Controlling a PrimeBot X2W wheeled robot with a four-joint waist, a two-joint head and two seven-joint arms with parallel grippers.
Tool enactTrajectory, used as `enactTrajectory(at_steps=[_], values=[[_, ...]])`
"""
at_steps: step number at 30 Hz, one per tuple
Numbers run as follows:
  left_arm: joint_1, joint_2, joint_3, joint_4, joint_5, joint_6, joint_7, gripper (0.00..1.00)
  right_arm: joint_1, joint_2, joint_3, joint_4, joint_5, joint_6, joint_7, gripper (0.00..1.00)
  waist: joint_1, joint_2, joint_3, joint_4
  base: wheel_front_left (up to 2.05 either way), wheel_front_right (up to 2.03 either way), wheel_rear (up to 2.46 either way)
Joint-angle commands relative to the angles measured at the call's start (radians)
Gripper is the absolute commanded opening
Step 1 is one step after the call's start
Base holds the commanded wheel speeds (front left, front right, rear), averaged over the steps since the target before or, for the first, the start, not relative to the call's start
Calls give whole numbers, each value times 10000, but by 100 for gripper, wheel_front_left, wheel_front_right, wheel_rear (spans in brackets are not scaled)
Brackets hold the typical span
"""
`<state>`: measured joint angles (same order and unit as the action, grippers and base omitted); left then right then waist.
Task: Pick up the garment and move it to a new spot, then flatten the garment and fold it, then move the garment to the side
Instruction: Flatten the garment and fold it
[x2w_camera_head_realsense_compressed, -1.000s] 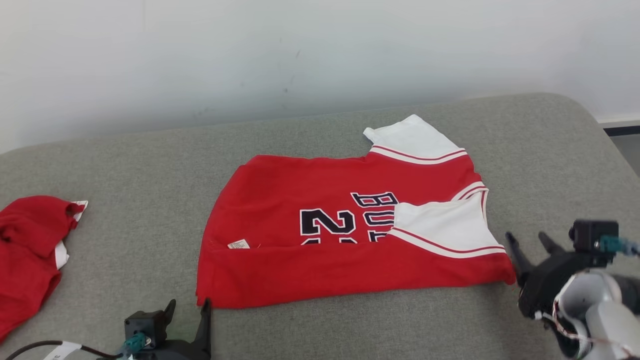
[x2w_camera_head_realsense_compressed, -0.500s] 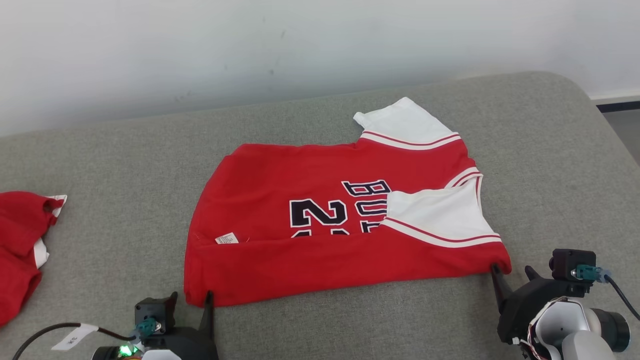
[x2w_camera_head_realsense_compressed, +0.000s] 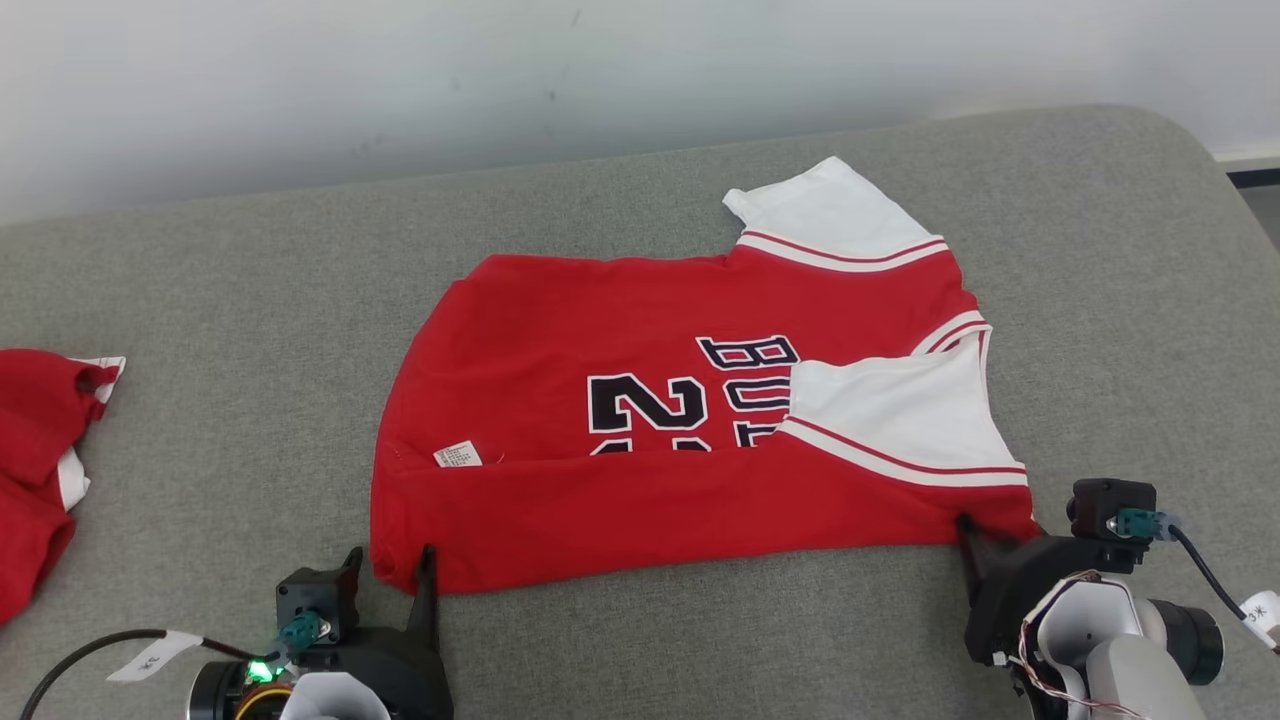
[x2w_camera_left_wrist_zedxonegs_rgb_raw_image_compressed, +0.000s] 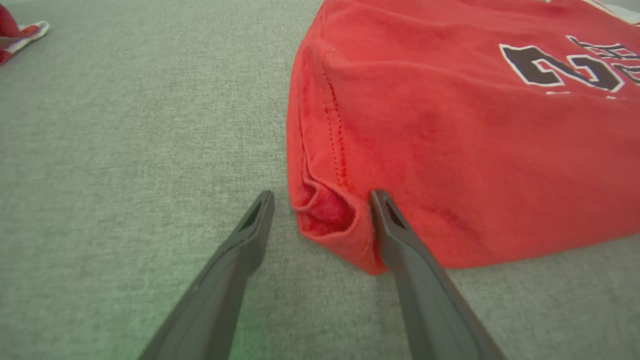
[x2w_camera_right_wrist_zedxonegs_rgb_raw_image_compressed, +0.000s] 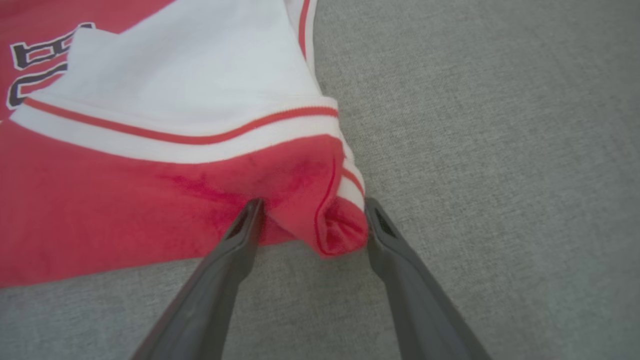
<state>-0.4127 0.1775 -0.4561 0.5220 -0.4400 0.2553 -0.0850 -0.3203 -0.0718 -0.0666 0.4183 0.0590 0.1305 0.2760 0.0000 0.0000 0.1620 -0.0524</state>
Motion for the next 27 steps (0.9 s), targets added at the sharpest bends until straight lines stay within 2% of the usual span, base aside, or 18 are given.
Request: enactTrajectory(at_steps=[1,2,3,4,5,11,17,20,27], values=[[86,-91,-133,164,-20,-107,70,100,-128,53,158,232,-59,4,10,100,0,0,78,2,0,0,0],[76,-98,-162,179,-33,-116,87,100,-157,74,190,328,-39,4,37,100,0,0,92,2,0,0,0],[62,-108,-187,193,-51,-147,88,63,-192,86,219,408,-50,4,27,22,0,0,102,3,0,0,0],[48,-109,-220,190,-55,-226,46,29,-225,95,237,469,-64,4,8,1,0,0,105,5,0,0,0],[44,-102,-266,201,-52,-268,30,0,-246,100,265,511,-84,4,-9,0,0,0,101,10,0,0,0],[144,-97,-261,231,-170,-398,-149,0,-92,35,170,452,-157,-2,-177,0,0,0,-64,39,0,0,0],[724,-158,3,157,-653,-420,-173,0,493,28,233,-119,-72,-2,5,0,0,0,-597,31,0,0,0],[1390,-163,129,-137,-1081,-392,53,0,1216,-112,249,-792,97,-2,442,0,0,0,-1034,49,0,0,0],[2528,124,131,-1253,-1332,-167,453,0,2579,-222,-105,-2212,383,-3,1470,0,0,0,-1659,105,0,0,0]])
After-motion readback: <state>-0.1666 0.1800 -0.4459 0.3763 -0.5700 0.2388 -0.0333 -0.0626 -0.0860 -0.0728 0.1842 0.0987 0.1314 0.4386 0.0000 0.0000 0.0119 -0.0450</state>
